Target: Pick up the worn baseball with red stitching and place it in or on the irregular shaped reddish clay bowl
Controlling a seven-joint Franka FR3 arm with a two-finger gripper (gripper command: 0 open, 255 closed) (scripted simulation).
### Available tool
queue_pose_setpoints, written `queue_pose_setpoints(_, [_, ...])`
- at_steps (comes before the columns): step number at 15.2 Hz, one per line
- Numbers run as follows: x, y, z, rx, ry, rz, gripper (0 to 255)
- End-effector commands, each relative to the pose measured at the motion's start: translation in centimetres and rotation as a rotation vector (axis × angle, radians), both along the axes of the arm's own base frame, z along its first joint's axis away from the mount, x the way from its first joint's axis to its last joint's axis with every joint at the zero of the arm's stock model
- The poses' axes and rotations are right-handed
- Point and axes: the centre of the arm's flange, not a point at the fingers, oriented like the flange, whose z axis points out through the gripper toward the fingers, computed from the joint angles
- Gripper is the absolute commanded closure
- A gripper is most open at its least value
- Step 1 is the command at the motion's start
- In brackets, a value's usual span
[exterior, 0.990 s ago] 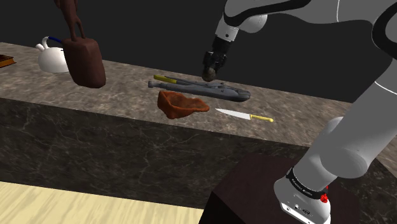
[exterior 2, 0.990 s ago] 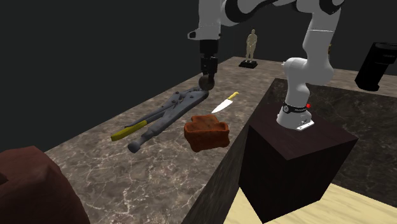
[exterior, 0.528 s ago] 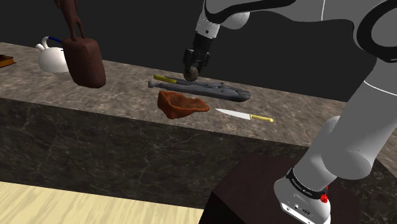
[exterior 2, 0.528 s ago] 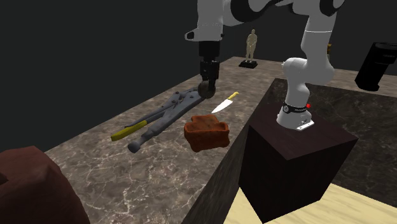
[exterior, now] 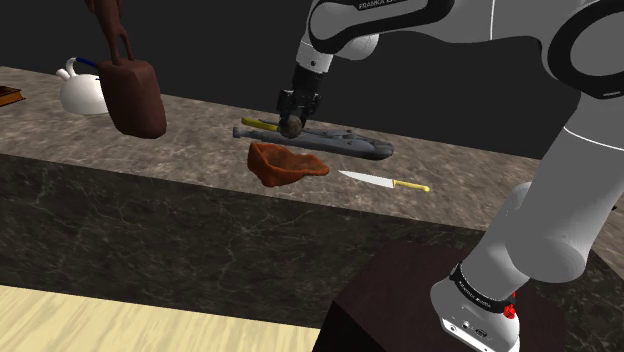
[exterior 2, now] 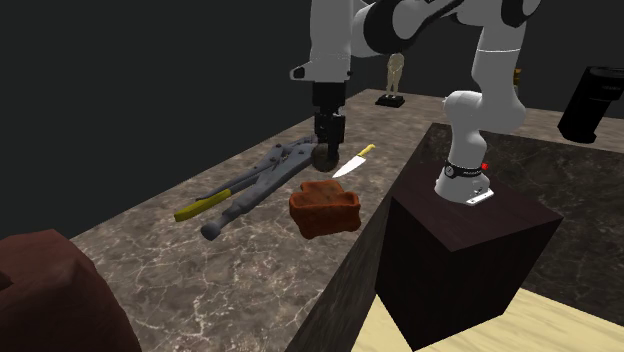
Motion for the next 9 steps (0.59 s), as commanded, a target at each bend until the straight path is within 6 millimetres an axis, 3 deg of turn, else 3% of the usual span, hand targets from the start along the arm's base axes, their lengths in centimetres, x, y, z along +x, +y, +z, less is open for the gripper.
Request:
queue_pose_setpoints(1, [0.0,0.1,-1.1,0.0,-0.001,0.0,255])
queue_pose_setpoints(9, [0.0,0.1,-4.7,0.0,-0.001,0.0,255])
